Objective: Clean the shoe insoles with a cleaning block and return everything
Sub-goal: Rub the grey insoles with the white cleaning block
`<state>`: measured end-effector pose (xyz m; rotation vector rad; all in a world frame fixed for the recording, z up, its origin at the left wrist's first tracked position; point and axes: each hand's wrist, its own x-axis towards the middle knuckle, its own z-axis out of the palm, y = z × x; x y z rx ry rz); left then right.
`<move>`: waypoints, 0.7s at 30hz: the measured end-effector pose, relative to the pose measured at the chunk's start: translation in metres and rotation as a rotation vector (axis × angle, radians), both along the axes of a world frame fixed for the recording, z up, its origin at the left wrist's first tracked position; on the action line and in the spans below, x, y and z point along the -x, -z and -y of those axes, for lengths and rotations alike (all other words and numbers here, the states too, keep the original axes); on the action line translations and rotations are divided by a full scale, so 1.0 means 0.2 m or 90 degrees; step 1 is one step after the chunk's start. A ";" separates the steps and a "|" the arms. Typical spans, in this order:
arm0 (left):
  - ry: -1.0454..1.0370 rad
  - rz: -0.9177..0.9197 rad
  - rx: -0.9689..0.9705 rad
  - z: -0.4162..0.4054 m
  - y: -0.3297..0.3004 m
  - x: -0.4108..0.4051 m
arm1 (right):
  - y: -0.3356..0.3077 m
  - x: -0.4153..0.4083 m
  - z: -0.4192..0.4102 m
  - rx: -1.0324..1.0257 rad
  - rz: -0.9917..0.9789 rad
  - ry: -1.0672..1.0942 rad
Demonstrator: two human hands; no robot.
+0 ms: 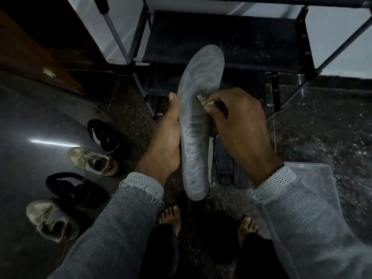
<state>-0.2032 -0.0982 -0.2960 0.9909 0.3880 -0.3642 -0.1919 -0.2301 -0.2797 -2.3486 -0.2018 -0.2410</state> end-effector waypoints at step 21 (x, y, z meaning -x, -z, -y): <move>-0.009 -0.024 0.006 -0.04 0.01 -0.01 | -0.02 0.03 -0.07 -0.103 -0.158 -0.048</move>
